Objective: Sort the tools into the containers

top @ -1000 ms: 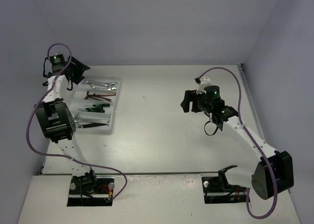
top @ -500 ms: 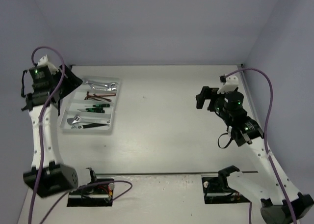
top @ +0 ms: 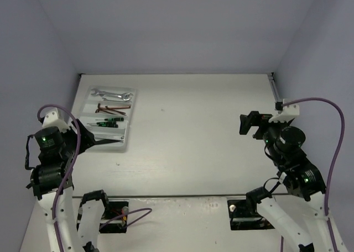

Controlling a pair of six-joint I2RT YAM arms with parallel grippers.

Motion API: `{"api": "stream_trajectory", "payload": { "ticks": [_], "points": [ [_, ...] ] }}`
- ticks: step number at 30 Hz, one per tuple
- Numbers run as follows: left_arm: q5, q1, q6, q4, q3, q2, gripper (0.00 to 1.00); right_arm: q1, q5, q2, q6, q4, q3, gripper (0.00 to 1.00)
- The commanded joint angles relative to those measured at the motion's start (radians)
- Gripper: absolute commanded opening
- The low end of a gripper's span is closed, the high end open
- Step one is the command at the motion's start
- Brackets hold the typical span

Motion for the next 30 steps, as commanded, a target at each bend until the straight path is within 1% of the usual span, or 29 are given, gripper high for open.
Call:
{"api": "stream_trajectory", "payload": {
  "ticks": [1,4,10,15,18,24,30],
  "points": [
    [-0.04,-0.033,-0.038,-0.025,-0.037,-0.046,0.66,0.025,0.073,-0.074,-0.037,-0.004,-0.022,1.0],
    [-0.074,-0.076,-0.061,-0.04,-0.047,-0.104,0.66,0.035,0.07,-0.127,-0.034,-0.013,-0.029,1.0],
    [-0.148,-0.112,-0.09,-0.06,-0.045,-0.204,0.66,0.053,0.126,-0.174,-0.018,-0.025,-0.071,1.0],
    [-0.16,-0.128,-0.107,-0.105,-0.063,-0.234,0.66,0.053,0.165,-0.229,-0.021,-0.029,-0.106,1.0],
    [-0.159,-0.128,-0.114,-0.117,-0.08,-0.27,0.66,0.053,0.196,-0.232,-0.018,-0.03,-0.12,1.0],
    [-0.16,-0.126,-0.132,-0.137,-0.131,-0.335,0.66,0.053,0.186,-0.235,-0.003,-0.03,-0.144,1.0],
    [-0.152,-0.125,-0.122,-0.146,-0.13,-0.342,0.66,0.054,0.177,-0.239,-0.008,-0.03,-0.142,1.0]
  ]
}}
